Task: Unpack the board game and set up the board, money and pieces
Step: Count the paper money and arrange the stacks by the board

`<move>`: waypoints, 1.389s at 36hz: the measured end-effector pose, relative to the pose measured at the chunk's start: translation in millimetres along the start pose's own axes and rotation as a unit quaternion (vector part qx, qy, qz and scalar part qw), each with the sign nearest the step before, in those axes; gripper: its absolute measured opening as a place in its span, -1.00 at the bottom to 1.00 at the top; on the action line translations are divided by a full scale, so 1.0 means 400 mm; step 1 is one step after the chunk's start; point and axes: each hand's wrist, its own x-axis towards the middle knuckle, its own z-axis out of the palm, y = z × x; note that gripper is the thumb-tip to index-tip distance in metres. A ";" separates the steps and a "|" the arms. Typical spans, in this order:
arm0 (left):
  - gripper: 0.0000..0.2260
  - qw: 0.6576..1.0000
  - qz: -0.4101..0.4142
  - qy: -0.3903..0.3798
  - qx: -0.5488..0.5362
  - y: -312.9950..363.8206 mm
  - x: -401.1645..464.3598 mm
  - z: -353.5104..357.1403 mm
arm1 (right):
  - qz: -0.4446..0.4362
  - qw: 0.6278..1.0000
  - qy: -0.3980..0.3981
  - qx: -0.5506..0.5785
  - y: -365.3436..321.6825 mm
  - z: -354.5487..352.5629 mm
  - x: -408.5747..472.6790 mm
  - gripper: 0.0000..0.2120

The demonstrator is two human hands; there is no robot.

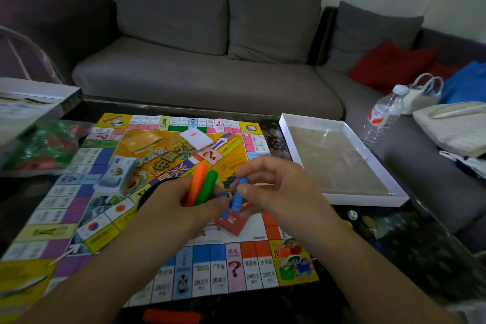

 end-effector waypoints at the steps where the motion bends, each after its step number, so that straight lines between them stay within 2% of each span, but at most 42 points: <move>1: -0.95 1.000 -0.008 -0.007 -0.018 0.001 -0.001 -0.001 | 0.000 1.000 0.006 0.002 -0.001 0.003 0.001 -0.86; 11: -0.85 0.978 -0.068 -0.017 -0.195 -0.002 0.003 -0.008 | -0.026 0.997 0.065 0.041 -0.010 0.008 -0.006 -0.92; 15: -0.81 0.959 -0.098 -0.006 -0.267 -0.007 0.008 -0.006 | 0.003 0.989 0.067 0.130 -0.009 0.020 -0.009 -0.88; 23: -0.79 0.944 -0.102 0.042 -0.312 -0.008 0.011 -0.005 | 0.016 0.988 0.048 0.146 0.000 0.025 -0.011 -0.85; 29: -0.78 0.964 -0.079 0.036 -0.252 -0.022 0.009 -0.003 | 0.019 0.983 0.063 0.169 0.004 0.031 -0.009 -0.90; 32: -0.69 0.976 -0.057 0.050 -0.205 -0.028 0.008 -0.001 | 0.019 0.981 0.073 0.176 -0.001 0.028 -0.011 -0.91; 34: -0.69 0.981 -0.041 0.056 -0.181 -0.028 0.008 -0.001 | 0.016 0.983 0.075 0.167 -0.006 0.023 -0.013 -0.92; 45: -0.69 0.997 -0.012 0.059 -0.046 -0.024 0.011 -0.011 | -0.010 0.993 0.080 0.089 -0.009 0.009 -0.016 -0.89; 50: -0.71 0.998 -0.009 0.057 -0.037 -0.028 0.009 -0.013 | -0.005 0.993 0.075 0.091 -0.014 0.011 -0.018 -0.89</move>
